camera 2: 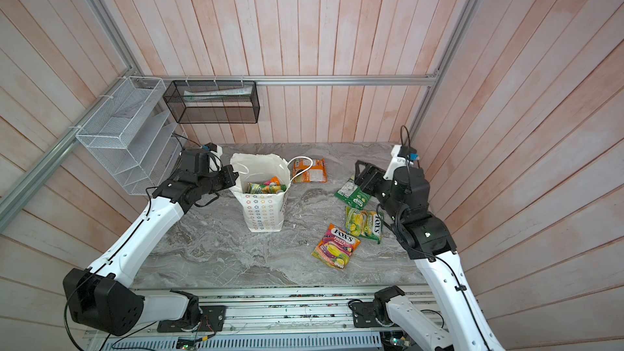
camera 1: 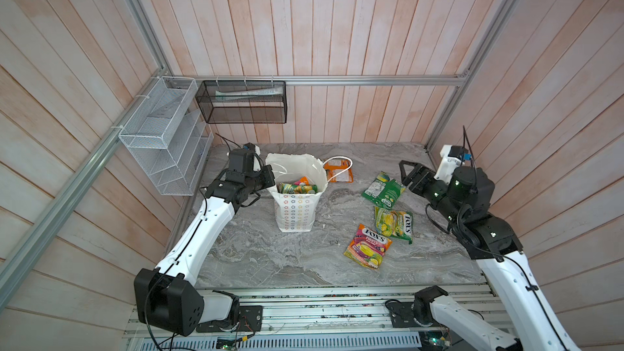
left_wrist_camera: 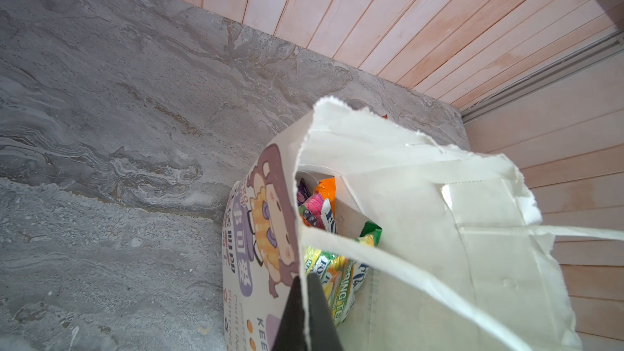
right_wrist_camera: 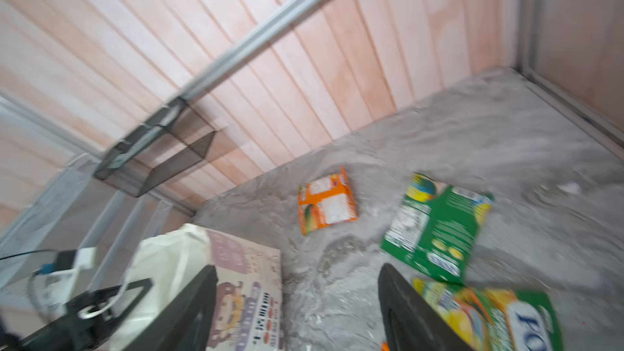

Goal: Place the snacks into the paper bag
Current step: Pick up the snack from the middle-right of the table.

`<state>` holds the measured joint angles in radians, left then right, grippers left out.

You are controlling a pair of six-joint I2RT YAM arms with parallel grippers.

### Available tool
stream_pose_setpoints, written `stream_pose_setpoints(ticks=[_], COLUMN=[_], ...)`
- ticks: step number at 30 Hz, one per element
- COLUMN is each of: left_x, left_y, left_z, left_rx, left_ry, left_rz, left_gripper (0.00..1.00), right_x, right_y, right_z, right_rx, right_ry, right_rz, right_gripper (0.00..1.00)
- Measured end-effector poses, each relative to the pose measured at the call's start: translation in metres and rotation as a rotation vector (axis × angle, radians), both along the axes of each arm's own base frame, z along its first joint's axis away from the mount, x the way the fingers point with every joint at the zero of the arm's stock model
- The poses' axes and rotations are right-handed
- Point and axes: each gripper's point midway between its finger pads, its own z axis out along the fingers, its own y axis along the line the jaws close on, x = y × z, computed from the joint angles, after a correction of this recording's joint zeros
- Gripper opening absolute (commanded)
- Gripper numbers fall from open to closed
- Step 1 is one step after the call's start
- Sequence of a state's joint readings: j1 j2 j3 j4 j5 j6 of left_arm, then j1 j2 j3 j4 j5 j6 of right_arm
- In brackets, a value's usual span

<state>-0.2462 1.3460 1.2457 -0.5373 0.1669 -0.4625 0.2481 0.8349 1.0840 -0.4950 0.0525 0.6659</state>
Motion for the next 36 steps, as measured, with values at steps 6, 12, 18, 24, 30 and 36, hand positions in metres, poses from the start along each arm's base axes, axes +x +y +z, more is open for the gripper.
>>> stream_pose_setpoints(ticks=[6,12,18,24,30,36], left_x=[0.0,0.0,0.0,0.0,0.0,0.001], left_y=[0.001,0.0,0.0,0.0,0.0,-0.002], left_z=[-0.001,-0.001,-0.001,-0.001,0.0,-0.001], left_rx=[-0.003,-0.007,-0.007,-0.007,-0.01,-0.016], left_ry=[0.001,0.0,0.0,0.0,-0.003,-0.007], left_rz=[0.001,-0.004,-0.004,-0.003,-0.006,-0.013], left_gripper=[0.0,0.0,0.0,0.0,0.0,0.0], right_x=[-0.019,-0.043,-0.041,-0.036,-0.032,-0.025], right_y=[-0.056,-0.066,-0.066,-0.071,-0.078,-0.083], right_z=[-0.149,-0.247,-0.281,-0.293,-0.307,-0.311], right_rx=[0.115,0.253,0.284,0.277,0.236,0.195], right_ry=[0.283,0.461,0.524,0.548,0.588,0.597], right_rz=[-0.208,-0.295,-0.31,-0.332,-0.35,-0.343], right_gripper=[0.76,0.71,0.65,0.63,0.63,0.65])
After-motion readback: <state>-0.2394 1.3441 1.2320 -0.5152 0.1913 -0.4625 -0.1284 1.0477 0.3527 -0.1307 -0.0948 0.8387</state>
